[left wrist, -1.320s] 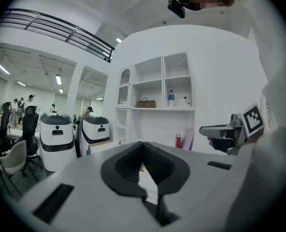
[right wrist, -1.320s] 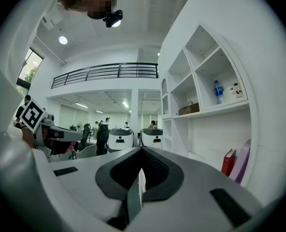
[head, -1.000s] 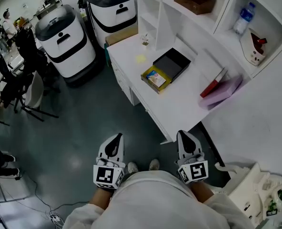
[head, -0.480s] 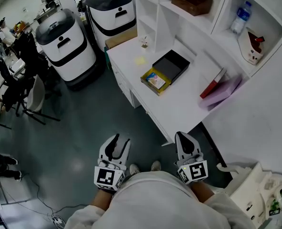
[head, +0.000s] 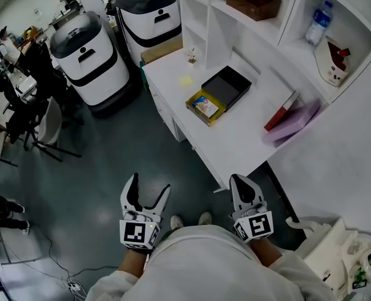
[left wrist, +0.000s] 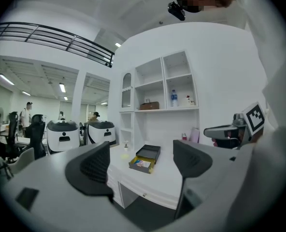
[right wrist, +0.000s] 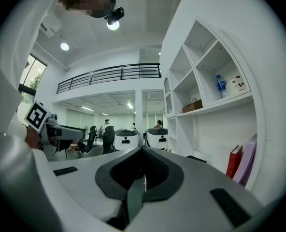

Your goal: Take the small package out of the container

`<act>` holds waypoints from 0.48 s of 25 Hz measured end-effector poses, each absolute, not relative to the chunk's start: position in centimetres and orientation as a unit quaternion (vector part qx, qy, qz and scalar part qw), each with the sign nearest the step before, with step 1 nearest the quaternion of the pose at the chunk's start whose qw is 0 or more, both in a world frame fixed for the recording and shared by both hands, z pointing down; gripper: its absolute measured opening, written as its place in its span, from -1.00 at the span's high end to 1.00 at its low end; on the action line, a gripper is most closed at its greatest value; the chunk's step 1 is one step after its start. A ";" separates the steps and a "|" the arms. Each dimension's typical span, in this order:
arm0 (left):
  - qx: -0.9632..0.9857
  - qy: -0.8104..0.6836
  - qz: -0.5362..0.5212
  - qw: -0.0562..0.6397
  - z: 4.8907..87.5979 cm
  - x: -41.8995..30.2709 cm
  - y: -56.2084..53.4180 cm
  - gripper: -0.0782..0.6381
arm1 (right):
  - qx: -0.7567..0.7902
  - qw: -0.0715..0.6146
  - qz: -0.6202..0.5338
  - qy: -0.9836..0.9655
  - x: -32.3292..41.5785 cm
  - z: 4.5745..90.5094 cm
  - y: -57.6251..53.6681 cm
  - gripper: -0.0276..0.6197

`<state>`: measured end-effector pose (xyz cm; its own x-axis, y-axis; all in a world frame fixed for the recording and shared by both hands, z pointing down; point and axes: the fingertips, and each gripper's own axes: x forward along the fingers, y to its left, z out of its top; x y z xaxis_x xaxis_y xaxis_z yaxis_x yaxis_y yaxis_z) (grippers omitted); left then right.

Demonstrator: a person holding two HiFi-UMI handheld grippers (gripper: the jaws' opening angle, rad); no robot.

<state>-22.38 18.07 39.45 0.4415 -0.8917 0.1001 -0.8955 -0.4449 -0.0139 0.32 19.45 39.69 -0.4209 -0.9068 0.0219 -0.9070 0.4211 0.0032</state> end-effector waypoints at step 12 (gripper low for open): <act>0.833 -0.548 0.064 0.033 41.3 -21.3 18.1 -0.36 | 0.514 0.019 0.019 -0.858 2.2 42.1 18.2 0.84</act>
<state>-21.33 18.06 41.27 0.3905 -0.9095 0.1427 -0.9180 -0.3964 -0.0141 2.20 18.17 42.15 -0.4715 -0.8804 0.0516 -0.8818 0.4715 -0.0134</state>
